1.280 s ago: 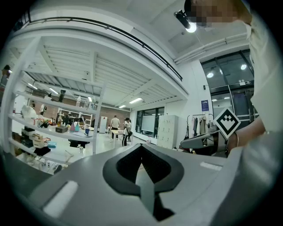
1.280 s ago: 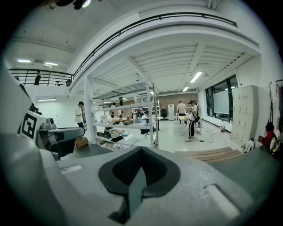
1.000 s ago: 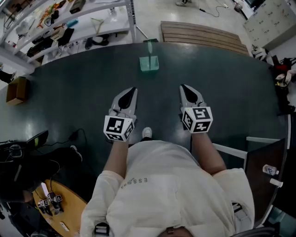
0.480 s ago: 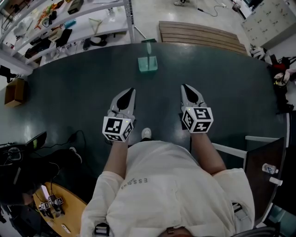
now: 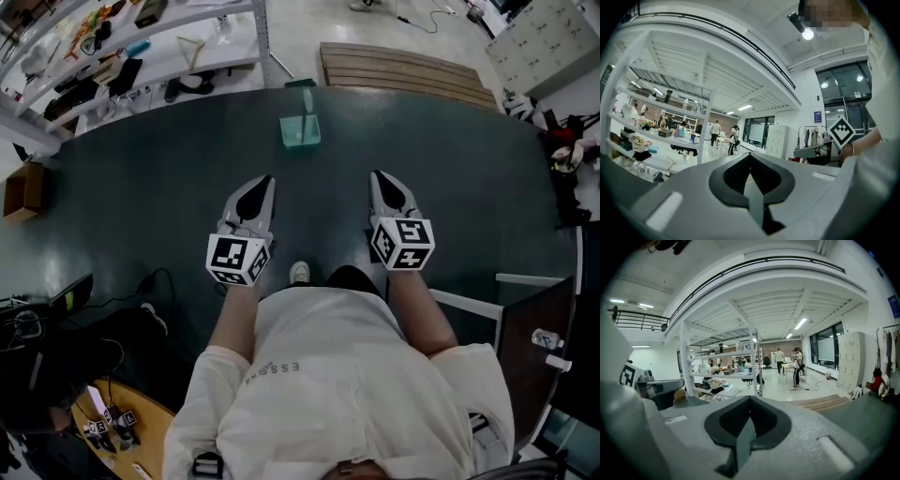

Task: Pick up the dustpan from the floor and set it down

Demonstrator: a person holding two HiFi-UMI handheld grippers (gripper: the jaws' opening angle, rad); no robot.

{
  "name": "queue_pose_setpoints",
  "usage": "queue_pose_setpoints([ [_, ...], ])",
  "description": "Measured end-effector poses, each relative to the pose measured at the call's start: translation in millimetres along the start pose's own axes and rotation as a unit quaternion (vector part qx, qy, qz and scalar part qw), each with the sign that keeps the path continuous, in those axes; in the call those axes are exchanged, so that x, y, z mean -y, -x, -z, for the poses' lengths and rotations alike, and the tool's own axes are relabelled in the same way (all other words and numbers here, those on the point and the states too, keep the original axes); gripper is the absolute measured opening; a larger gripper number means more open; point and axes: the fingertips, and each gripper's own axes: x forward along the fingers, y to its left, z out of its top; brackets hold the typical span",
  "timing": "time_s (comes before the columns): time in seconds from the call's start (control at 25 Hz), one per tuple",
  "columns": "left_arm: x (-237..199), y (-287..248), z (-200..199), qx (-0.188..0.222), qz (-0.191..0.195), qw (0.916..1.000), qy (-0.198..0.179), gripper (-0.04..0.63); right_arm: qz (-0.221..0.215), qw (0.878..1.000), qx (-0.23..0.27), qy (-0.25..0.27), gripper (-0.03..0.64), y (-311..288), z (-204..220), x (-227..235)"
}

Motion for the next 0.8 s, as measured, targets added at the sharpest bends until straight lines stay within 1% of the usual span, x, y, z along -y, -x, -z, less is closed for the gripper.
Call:
queue_pose_setpoints([
  [0.16, -10, -1, 1, -0.002, -0.001, 1.0, 0.001, 0.017, -0.001, 1.0, -0.013, -0.006, -0.009, -14, 6, -8],
  [0.32, -28, -5, 5, -0.005, -0.016, 0.9998, 0.007, 0.017, -0.009, 1.0, -0.021, -0.014, -0.009, -37, 7, -12],
  [0.36, -34, -8, 5, -0.006, -0.021, 0.9997, 0.009, 0.017, -0.006, 1.0, -0.023, -0.014, -0.009, -44, 7, -10],
  [0.48, -50, -21, 11, -0.014, -0.028, 0.9994, 0.015, 0.017, 0.021, 0.999, -0.042, -0.005, -0.009, -69, 10, 5],
  [0.64, -69, -58, 14, -0.024, -0.033, 0.999, 0.02, 0.017, 0.02, 0.998, -0.057, -0.011, -0.009, -113, 7, 26],
  [0.8, -97, -108, 9, -0.025, -0.039, 0.9988, 0.016, 0.017, 0.009, 0.998, -0.061, 0.0, -0.009, -169, -8, 44],
])
